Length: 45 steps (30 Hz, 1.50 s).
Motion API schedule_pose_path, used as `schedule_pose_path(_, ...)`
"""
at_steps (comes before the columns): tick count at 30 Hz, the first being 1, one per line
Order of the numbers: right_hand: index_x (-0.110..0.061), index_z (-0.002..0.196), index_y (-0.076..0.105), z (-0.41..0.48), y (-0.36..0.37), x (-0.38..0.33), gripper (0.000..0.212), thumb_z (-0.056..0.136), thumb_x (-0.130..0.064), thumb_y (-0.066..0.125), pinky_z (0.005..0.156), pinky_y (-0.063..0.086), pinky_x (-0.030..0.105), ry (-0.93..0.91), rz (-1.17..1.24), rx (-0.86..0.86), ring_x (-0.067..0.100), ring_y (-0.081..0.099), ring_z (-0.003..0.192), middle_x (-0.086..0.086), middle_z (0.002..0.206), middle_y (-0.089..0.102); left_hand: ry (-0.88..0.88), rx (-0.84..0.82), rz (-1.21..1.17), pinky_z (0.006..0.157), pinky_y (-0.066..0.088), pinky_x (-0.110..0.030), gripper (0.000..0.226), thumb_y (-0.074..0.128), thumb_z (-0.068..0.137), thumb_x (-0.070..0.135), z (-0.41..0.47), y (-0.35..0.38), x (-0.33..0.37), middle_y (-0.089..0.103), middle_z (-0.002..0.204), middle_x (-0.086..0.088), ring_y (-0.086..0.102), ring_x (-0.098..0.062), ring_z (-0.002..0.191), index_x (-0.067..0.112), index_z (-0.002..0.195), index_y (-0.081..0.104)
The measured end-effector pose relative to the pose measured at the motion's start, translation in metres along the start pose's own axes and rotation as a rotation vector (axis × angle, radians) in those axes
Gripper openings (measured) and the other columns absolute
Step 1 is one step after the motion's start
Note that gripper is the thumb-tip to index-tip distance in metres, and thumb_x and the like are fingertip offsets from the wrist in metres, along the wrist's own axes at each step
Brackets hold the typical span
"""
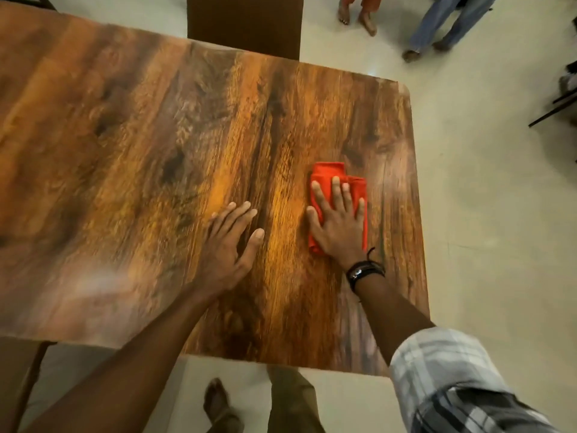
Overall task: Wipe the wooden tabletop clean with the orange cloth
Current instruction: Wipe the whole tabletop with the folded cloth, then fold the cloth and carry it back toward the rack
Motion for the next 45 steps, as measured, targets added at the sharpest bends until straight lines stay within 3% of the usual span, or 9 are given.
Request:
schedule_pose_path(7,-0.036,0.160,0.018,-0.144,0.024,-0.097,0.063,0.102,-0.060,0.023,0.121,0.008,0.062,-0.195,-0.022,-0.031,0.026,0.003,0.157,0.004,0.170,0.008,-0.092,-0.009,-0.035,0.119,0.020,-0.054,0.061,0.028,0.100,0.055,-0.102,-0.016,-0.010,0.041,0.154,0.001,0.026,-0.014,0.148,0.017,0.143,0.049)
schedule_pose_path(13,-0.031,0.160,0.022,-0.246,0.041,-0.154,0.094,0.085,-0.084,0.040,0.123,0.004,0.061,-0.300,-0.024,-0.087,0.030,0.006,0.156,0.009,0.169,0.012,-0.145,0.006,-0.032,0.120,0.022,-0.052,0.062,0.027,0.101,0.056,-0.194,-0.043,-0.031,0.043,0.153,0.000,0.027,-0.015,0.148,0.017,0.142,0.049)
schedule_pose_path(16,-0.030,0.160,0.019,-0.266,0.050,-0.169,0.101,0.079,-0.038,0.079,0.121,0.016,0.062,-0.391,-0.064,-0.055,0.033,0.011,0.156,0.012,0.168,0.013,-0.150,0.026,-0.006,0.119,0.025,-0.050,0.060,0.030,0.101,0.054,-0.230,-0.060,-0.041,0.044,0.152,-0.001,0.030,-0.015,0.147,0.014,0.142,0.051)
schedule_pose_path(21,-0.028,0.157,0.027,-0.268,0.025,-0.174,0.103,0.070,0.011,0.067,0.121,0.022,0.058,-0.470,-0.004,0.034,0.034,0.027,0.151,0.014,0.164,0.028,-0.213,0.086,0.026,0.120,0.024,-0.047,0.067,0.028,0.100,0.060,-0.280,-0.095,-0.060,0.044,0.153,-0.004,0.031,-0.019,0.146,0.012,0.142,0.050)
schedule_pose_path(28,-0.024,0.152,0.043,-0.298,0.027,-0.252,0.092,0.072,0.020,0.049,0.104,0.050,0.046,-0.585,0.401,-0.268,0.032,0.052,0.135,0.010,0.152,0.049,-0.475,0.095,-0.204,0.113,0.037,-0.050,0.073,0.051,0.085,0.063,-0.333,-0.109,-0.093,0.047,0.148,0.001,0.042,-0.018,0.138,0.022,0.145,0.044)
schedule_pose_path(32,-0.023,0.158,0.031,-0.290,0.028,-0.307,0.081,0.088,0.007,0.059,0.097,0.051,0.026,-0.302,0.922,-0.585,0.011,0.056,0.120,0.000,0.143,0.052,-0.646,0.010,-0.437,0.104,0.044,-0.031,0.080,0.077,0.070,0.055,-0.359,-0.117,-0.094,0.051,0.133,0.012,0.050,-0.011,0.124,0.029,0.138,0.044)
schedule_pose_path(36,-0.029,0.152,0.031,-0.280,0.033,-0.345,0.081,0.086,-0.010,0.074,0.109,0.047,0.051,-0.136,1.162,-0.743,0.022,0.051,0.136,0.006,0.153,0.045,-0.767,0.295,-0.627,0.082,0.048,-0.022,0.043,0.079,0.082,0.010,-0.382,-0.153,-0.099,0.064,0.105,0.002,0.060,-0.007,0.096,0.018,0.117,0.056)
schedule_pose_path(40,-0.034,0.145,0.034,-0.289,0.027,-0.381,0.075,0.087,-0.010,0.076,0.089,0.058,0.038,-0.157,1.277,-0.991,0.027,0.057,0.127,0.007,0.147,0.048,-0.852,0.648,-0.877,0.067,0.057,-0.024,0.021,0.063,0.089,-0.006,-0.403,-0.187,-0.099,0.065,0.090,-0.006,0.066,0.001,0.070,0.012,0.100,0.060)
schedule_pose_path(45,-0.029,0.156,0.022,-0.307,0.018,-0.409,0.102,0.073,-0.022,0.082,0.096,0.056,0.035,-0.390,1.093,-1.255,0.014,0.055,0.126,-0.004,0.146,0.044,-0.916,0.944,-0.964,0.053,0.054,-0.020,0.019,0.067,0.089,0.000,-0.415,-0.202,-0.088,0.062,0.084,-0.003,0.065,-0.007,0.066,0.016,0.093,0.057)
Point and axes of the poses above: each hand's wrist, its own z-axis towards the middle knuckle, its own y-axis out of the palm, x = y × z, the point moved 10 cm from there along z, towards the middle knuckle
